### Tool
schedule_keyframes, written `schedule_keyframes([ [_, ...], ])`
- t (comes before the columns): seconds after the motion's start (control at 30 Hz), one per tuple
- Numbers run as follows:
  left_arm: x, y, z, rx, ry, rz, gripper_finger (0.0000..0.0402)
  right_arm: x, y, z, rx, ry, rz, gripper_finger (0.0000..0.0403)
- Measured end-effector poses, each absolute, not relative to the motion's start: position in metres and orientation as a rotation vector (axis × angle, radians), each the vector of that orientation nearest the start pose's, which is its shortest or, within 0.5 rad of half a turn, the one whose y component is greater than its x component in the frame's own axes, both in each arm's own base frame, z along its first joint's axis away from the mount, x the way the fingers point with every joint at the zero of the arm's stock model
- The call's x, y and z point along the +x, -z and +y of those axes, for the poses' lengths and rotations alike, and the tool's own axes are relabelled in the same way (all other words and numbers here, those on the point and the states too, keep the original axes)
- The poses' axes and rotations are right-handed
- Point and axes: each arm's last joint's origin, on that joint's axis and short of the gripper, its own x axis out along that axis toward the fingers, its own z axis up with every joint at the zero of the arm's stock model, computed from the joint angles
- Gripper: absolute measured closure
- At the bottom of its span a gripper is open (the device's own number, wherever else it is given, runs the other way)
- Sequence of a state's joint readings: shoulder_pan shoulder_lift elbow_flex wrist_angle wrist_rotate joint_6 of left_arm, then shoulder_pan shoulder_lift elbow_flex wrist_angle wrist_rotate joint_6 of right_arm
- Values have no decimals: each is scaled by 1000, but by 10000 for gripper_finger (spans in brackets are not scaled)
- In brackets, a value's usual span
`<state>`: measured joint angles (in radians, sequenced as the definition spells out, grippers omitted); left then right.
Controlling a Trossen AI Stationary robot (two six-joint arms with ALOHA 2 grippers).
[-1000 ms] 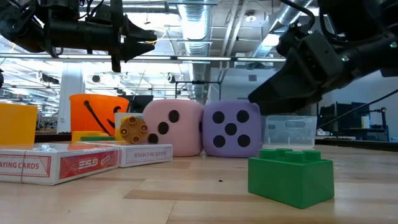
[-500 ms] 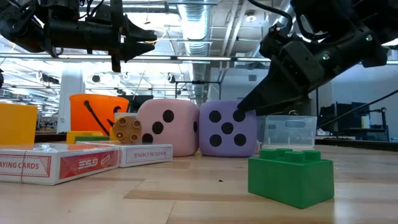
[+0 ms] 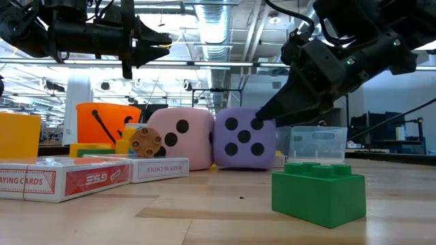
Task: Pick & Place Toys
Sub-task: Put the purple dice into the black bin
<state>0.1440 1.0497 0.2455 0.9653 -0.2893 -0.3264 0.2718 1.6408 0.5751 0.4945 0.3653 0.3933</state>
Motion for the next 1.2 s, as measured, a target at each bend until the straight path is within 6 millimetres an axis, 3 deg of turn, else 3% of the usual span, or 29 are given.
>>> schedule_keyframes([
  [0.2, 193, -213, 36, -332, -402, -231, 261, 283, -139, 71, 228, 173, 450, 156],
  [0.37, 193, -213, 36, -332, -397, -230, 261, 277, -167, 68, 250, 188, 356, 165],
  [0.6, 193, -213, 36, -332, -395, -229, 261, 256, -207, 54, 174, 326, 270, 228],
  [0.8, 193, -212, 36, -331, -395, -217, 261, 246, -214, 59, 135, 190, 327, 257],
  [0.93, 195, -208, 33, -299, -331, -158, 261, 246, -203, 66, 100, 160, 397, 225],
  [1.2, 197, -206, 11, -158, -183, -106, 261, 257, -166, 77, -40, 71, 546, 94],
])
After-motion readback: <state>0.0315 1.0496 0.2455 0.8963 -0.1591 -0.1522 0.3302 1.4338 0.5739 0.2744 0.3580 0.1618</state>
